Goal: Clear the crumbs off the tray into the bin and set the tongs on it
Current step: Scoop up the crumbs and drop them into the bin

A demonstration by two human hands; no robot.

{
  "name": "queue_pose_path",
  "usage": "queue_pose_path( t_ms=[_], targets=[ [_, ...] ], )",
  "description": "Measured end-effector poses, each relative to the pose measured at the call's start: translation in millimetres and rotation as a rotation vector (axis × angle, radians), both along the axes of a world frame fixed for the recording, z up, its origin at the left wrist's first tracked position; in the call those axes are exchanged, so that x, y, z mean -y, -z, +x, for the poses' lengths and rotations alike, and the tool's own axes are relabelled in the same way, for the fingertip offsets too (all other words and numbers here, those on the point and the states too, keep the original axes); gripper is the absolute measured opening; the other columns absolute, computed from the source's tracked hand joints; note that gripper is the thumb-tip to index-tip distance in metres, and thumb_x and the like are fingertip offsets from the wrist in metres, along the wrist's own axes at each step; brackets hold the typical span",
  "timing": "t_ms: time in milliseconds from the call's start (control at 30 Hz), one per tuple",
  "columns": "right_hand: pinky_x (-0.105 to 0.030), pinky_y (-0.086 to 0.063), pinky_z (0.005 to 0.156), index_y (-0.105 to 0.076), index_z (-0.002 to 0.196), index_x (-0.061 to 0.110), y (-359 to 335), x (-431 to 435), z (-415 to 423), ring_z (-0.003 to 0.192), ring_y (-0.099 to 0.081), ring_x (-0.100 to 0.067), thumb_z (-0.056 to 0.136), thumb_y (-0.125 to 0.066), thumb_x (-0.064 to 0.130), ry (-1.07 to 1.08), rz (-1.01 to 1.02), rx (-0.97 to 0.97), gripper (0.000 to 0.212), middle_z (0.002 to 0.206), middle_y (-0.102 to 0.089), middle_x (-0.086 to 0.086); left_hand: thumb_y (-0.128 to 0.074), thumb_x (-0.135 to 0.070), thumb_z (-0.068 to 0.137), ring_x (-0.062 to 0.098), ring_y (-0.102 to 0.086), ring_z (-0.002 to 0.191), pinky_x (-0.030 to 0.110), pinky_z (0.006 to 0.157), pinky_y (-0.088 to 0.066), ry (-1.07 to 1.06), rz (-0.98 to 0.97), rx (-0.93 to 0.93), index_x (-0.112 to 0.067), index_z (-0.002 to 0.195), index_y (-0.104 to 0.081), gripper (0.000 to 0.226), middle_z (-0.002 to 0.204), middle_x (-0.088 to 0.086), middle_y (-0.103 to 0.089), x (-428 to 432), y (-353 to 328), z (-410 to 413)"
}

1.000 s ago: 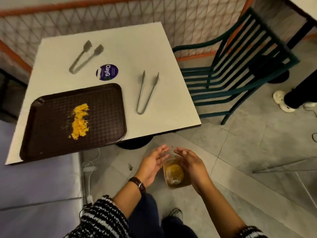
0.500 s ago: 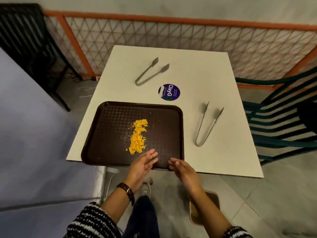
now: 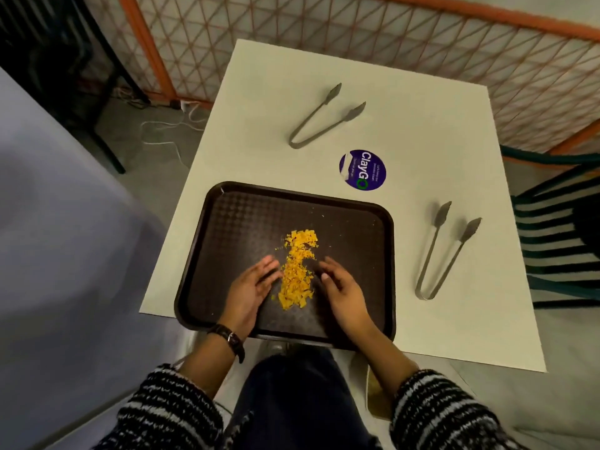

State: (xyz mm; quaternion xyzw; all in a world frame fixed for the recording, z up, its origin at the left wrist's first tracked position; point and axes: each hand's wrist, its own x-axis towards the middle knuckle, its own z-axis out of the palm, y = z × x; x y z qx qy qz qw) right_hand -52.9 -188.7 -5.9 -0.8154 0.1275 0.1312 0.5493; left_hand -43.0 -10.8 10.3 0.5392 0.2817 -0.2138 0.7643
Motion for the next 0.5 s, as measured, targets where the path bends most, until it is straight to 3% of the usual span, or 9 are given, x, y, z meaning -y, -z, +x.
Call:
queue_pose_path(
  t_ms=[167, 367, 500],
  targets=[
    [-0.035, -0.012, 0.118, -0.047, 0.135, 0.012, 27.9, -0.2, 60.6, 0.144, -0.021, -0.021, 0.096, -0.048, 0.019, -0.184, -0.185, 0.108, 0.04, 0.15, -0.035, -0.007, -0.034, -0.018, 0.098, 0.016, -0.059, 0.107, 0.026, 0.097, -0.04, -0.079, -0.005, -0.029, -0.009, 0.13, -0.048, 0.036, 0.129, 0.007, -0.056, -14.9, 7.8, 6.6],
    [-0.041, 0.0, 0.118, -0.035, 0.143, 0.012, 50.2, -0.5, 116.2, 0.146, -0.011, -0.021, 0.096, -0.041, 0.032, -0.536, -0.402, 0.244, 0.051, 0.155, -0.026, -0.007, -0.034, -0.018, 0.098, 0.015, -0.06, 0.107, 0.025, 0.097, -0.041, -0.131, 0.019, -0.068, -0.011, 0.128, -0.051, 0.035, 0.122, 0.003, -0.06, -33.6, 14.7, 5.9],
    [-0.04, 0.011, 0.115, -0.031, 0.145, 0.014, 60.4, -2.6, 121.8, 0.146, -0.008, -0.015, 0.095, -0.028, 0.043, -0.564, -0.514, 0.309, 0.057, 0.156, -0.023, -0.004, -0.034, -0.017, 0.098, 0.016, -0.055, 0.115, 0.025, 0.1, -0.036, -0.146, 0.004, -0.113, -0.009, 0.131, -0.048, 0.037, 0.127, 0.005, -0.057, -42.4, 20.7, -0.4]
  ],
)
